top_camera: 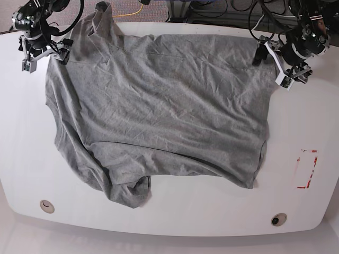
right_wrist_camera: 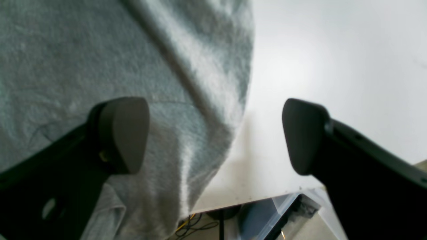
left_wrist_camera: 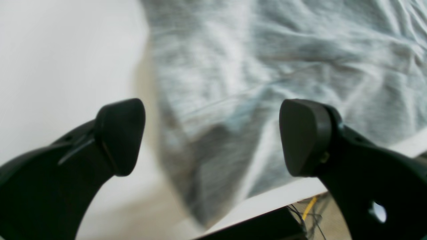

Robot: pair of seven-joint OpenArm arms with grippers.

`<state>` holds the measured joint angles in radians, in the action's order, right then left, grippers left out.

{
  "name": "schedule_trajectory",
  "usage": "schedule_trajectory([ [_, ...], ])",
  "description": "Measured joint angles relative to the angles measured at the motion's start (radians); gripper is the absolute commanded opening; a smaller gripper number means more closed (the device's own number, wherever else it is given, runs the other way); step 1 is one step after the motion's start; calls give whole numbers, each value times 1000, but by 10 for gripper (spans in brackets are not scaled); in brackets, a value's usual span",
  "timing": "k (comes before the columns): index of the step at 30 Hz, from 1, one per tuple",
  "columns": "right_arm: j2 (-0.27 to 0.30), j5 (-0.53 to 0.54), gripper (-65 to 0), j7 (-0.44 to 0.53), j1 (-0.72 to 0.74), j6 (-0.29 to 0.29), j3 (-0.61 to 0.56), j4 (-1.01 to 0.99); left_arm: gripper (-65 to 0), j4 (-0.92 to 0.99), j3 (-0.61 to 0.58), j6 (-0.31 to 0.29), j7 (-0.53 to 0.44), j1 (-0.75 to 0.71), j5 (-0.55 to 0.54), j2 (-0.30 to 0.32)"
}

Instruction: Layout the t-shirt on the table in an organized manner, then fold the t-shirt properly

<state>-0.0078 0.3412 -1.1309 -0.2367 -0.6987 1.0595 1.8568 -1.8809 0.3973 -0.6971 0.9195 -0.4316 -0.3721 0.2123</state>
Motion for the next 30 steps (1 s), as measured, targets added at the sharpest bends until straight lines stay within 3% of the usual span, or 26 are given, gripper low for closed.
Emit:
schedule_trajectory([
  [7, 2, 1, -51, 1, 0, 0, 0, -2, -54, 38, -5, 0, 0, 0, 1, -3],
  [13, 1, 1, -51, 1, 0, 0, 0, -2, -174, 42, -2, 0, 0, 0, 0, -4],
  [16, 2, 0, -51, 1, 0, 0, 1, -2, -203, 41, 3, 0, 0, 0, -1, -3],
  [27, 2, 1, -51, 1, 0, 0, 1, -2, -204, 43, 45, 0, 0, 55, 13, -4],
  [30, 2, 1, -51, 1, 0, 0, 1, -2, -204, 43, 44, -1, 0, 91, 60, -9],
])
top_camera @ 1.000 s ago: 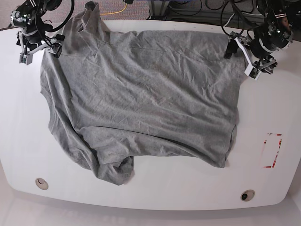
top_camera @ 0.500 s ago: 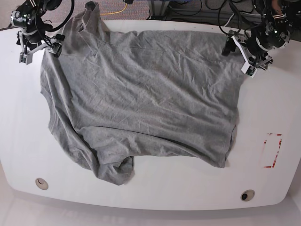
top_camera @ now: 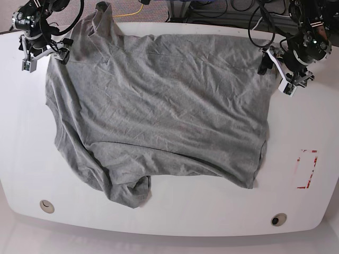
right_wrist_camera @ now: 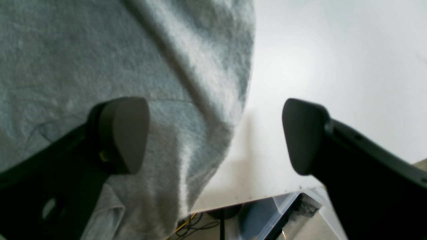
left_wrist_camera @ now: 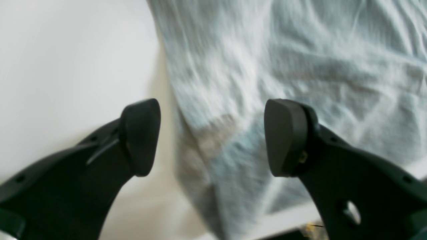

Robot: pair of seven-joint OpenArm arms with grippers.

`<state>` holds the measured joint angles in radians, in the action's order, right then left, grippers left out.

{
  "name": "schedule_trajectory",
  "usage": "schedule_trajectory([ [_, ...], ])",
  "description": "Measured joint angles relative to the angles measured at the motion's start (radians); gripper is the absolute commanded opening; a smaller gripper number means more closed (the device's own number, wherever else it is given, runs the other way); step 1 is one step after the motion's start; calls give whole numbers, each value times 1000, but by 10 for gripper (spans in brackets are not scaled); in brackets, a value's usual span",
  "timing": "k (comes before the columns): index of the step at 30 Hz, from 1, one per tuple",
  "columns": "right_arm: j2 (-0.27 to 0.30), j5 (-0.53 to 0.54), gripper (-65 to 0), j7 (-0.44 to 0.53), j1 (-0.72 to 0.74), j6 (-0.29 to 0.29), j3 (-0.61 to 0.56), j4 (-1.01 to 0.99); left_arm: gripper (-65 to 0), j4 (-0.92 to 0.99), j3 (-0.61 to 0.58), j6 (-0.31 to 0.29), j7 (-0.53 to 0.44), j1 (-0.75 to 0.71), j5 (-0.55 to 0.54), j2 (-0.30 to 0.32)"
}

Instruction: Layout the t-shirt on the table in an organized manner, then fold the t-shirt properly

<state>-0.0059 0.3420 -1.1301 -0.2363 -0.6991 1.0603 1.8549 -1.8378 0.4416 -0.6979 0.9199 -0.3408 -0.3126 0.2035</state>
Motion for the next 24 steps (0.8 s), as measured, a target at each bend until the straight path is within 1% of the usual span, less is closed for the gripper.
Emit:
schedule_trajectory([
  [2, 1, 0, -51, 0, 0, 0, 0, 0, -204, 5, 1, 1, 0, 23, 28, -1],
  [8, 0, 0, -51, 0, 0, 0, -1, 0, -204, 69, 2, 1, -4, 88, 35, -16],
  [18, -1, 0, -51, 0, 0, 0, -1, 0, -204, 185, 1, 1, 5, 126, 42, -22],
  [24, 0, 0, -51, 0, 0, 0, -1, 0, -204, 203, -1, 1, 0, 127, 37, -23],
])
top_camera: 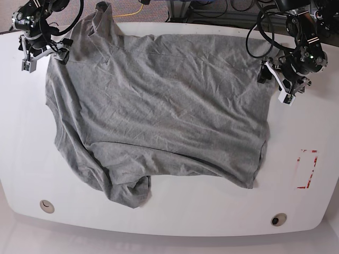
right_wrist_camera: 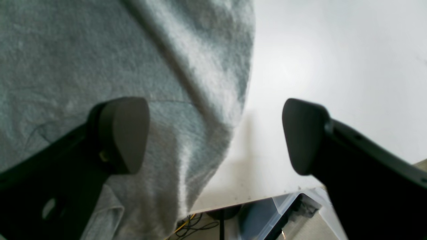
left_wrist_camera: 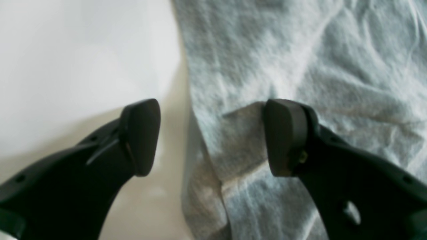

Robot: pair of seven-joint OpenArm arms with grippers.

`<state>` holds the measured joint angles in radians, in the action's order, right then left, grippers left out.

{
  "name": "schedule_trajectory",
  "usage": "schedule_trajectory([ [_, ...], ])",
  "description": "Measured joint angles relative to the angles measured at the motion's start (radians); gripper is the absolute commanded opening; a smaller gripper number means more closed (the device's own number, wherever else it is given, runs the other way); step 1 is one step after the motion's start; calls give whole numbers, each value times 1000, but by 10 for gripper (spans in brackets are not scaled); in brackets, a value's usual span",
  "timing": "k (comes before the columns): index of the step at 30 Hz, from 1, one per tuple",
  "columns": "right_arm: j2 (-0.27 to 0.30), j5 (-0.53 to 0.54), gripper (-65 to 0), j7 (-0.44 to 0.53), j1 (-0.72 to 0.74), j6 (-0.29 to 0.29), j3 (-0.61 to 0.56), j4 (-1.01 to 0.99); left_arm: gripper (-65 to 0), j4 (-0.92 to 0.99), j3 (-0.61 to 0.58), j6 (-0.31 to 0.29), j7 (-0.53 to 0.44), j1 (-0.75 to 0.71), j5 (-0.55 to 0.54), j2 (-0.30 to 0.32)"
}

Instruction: Layout the t-shirt on the table in an organized manner, then fold the t-shirt properly

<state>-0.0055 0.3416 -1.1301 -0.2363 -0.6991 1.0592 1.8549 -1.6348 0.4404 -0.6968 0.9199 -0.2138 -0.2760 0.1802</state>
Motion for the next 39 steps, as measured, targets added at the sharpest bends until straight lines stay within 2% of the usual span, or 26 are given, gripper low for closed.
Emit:
schedule_trajectory([
  [14, 0, 0, -51, 0, 0, 0, 0, 0, -203, -20, -1, 0, 1, -2, -2, 0],
  [29, -1, 0, -51, 0, 0, 0, 0, 0, -203, -94, -94, 0, 0, -2, -9, 1],
  [36, -2, 0, -51, 0, 0, 0, 0, 0, -203, -94, -87, 0, 0, -3, -9, 2],
  [39, -3, 1, -51, 0, 0, 0, 0, 0, -203, -94, -48, -1, 0, -3, -10, 1],
])
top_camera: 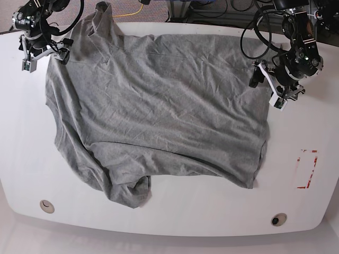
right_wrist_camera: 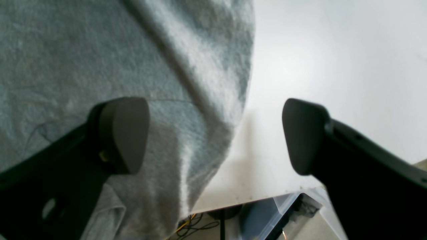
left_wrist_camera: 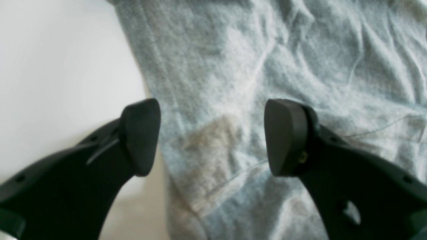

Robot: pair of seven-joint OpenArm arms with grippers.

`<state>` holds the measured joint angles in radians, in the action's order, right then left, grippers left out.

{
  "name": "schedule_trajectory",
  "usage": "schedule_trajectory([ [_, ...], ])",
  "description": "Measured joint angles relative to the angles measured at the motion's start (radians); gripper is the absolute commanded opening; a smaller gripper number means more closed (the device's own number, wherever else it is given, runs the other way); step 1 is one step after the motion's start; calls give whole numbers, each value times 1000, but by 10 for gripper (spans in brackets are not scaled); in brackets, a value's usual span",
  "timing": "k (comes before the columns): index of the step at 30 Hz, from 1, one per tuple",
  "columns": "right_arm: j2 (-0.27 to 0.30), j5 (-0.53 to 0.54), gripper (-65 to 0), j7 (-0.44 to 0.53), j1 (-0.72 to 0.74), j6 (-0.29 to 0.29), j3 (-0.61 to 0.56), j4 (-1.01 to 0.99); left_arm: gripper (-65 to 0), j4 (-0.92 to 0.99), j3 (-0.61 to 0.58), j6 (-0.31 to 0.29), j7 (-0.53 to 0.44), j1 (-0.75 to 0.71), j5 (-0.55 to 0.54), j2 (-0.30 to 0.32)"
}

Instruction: Layout the t-shirt on the table in an organized manner, then fold the t-shirt properly

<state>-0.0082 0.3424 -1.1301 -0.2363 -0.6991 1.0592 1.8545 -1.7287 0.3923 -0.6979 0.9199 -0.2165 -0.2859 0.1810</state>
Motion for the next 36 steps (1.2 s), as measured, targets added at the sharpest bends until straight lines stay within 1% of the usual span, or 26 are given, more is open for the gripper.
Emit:
schedule_trajectory([
  [3, 1, 0, -51, 0, 0, 0, 0, 0, -203, 4, 53, 2, 0, 1, 8, 5],
  [5, 1, 0, -51, 0, 0, 0, 0, 0, -203, 16, 58, 5, 1, 1, 23, 14],
  [8, 0, 0, -51, 0, 0, 0, 0, 0, -203, 50, 55, 5, 0, 5, 22, 12],
  [13, -5, -1, -51, 1, 3, 1, 0, -15, -203, 92, 40, 1, 0, 5, 13, -7],
  [20, -19, 0, -51, 0, 5, 0, 0, -40, -203, 93, -41, 1, -2, 26, 5, 3],
  [25, -16, -1, -51, 0, 6, 0, 0, -42, -203, 93, -47, 1, 0, 26, 1, -6],
  [36, -16, -1, -51, 0, 6, 0, 0, -42, -203, 85, -48, 1, 0, 25, 0, -3],
])
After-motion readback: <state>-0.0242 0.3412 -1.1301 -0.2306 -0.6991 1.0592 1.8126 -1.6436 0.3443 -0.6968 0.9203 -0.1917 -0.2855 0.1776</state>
